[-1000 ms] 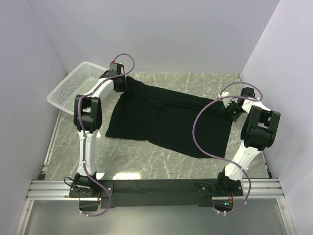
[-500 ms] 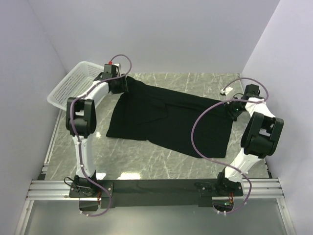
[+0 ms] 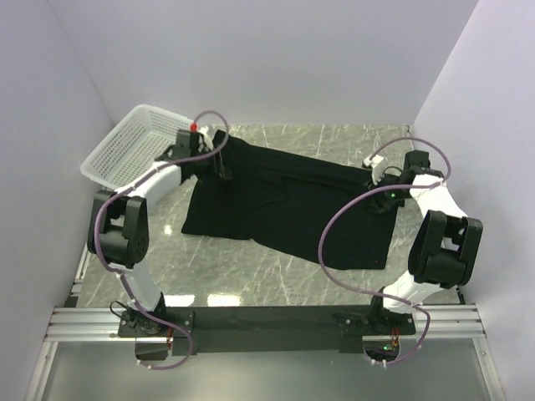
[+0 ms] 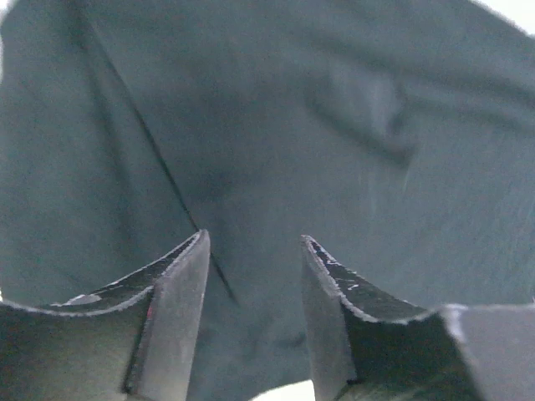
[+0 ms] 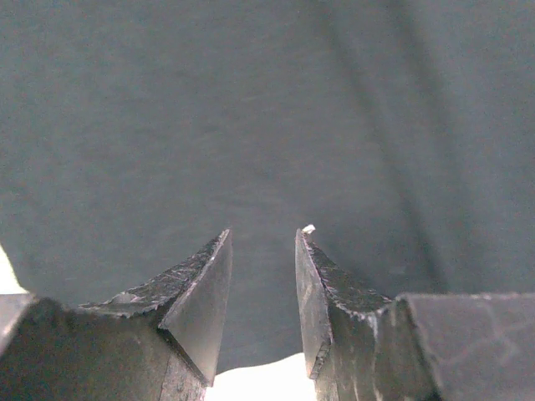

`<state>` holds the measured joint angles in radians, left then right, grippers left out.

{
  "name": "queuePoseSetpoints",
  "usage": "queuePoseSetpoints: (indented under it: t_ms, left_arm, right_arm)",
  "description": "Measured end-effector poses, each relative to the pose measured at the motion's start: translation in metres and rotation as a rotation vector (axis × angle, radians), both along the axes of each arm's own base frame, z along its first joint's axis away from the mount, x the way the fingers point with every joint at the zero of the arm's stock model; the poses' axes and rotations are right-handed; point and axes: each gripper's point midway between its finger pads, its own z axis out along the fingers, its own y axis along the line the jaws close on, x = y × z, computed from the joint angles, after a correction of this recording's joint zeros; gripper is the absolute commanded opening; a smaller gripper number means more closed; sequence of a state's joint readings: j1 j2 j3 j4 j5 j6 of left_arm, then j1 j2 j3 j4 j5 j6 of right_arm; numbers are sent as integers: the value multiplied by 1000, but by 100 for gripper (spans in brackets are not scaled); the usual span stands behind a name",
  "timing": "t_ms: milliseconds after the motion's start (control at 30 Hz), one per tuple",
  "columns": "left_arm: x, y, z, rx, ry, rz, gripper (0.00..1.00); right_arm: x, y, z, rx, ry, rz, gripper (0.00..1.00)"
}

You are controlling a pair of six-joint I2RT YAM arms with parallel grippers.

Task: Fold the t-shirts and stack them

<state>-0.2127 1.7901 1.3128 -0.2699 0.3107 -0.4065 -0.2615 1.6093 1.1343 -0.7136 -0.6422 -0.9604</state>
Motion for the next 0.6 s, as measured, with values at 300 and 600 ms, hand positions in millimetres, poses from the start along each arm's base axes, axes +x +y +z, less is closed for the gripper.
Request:
queuePoseSetpoints:
  t_ms: [300, 600]
  left_arm:
    - [-53, -38, -47, -2, 178, -5, 45]
    - [-61, -28, -62, 83, 228, 75, 46]
  right_arm:
    - [-28, 14, -6, 40, 42, -24, 43]
    - [-31, 15, -9, 45, 44, -39, 43]
